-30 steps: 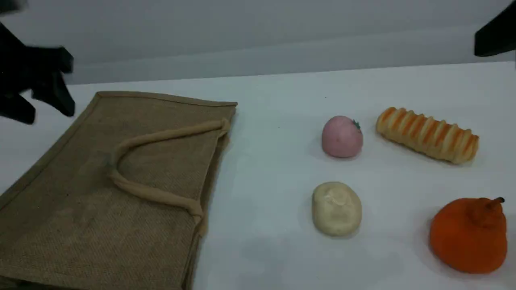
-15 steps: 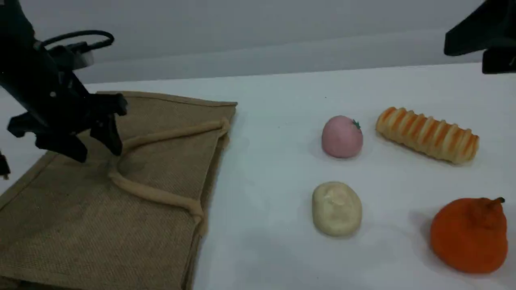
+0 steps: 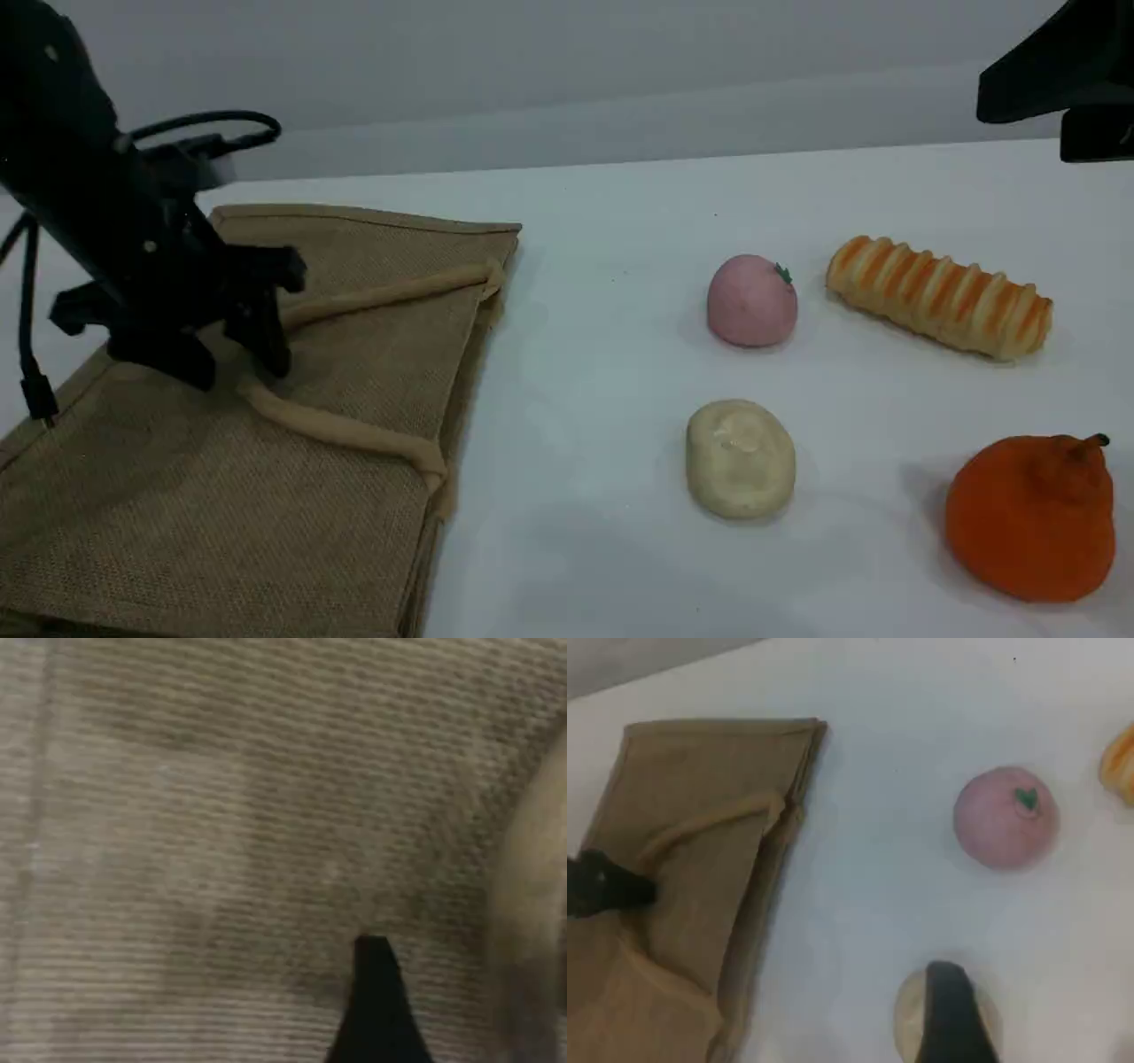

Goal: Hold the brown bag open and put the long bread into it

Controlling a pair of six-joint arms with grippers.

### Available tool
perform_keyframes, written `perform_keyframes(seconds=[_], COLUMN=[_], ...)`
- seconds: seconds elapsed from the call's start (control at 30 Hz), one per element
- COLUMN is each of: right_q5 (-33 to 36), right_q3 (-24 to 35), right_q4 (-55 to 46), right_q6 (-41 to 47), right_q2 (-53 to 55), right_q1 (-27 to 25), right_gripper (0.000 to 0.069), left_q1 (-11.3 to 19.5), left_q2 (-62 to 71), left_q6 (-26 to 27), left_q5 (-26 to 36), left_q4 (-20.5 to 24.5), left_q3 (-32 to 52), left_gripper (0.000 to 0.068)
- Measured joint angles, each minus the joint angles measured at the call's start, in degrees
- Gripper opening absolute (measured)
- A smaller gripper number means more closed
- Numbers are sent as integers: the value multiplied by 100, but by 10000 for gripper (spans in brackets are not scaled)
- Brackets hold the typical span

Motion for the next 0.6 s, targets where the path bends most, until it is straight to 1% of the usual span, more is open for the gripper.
perform_keyframes(seconds=[0.17,0.3,0.4,0.5,0.57,0.6], right_q5=[40,40,35,26,26,23], right_q3=[0,0,0,0,0,0], right_q4=[0,-5,-5,7,20,26], right_q6=[0,-13,-88,-112,-112,-118], right_q2=[0,0,0,0,0,0], right_q1=[0,0,0,0,0,0], right_gripper=[384,384,384,384,384,384], left_q1=[-129,-129,-129,-129,-129,-129], left_q2=[100,104,104,104,91,64], left_q6=[15,10,2,-2,-2,-2], left_q5=[1,7,46,151,188,247], left_q4=[45,45,56,44,44,44], left_q3=[-40,-40,-43,-47,-47,-47], left_gripper=[446,411,340,221,127,93])
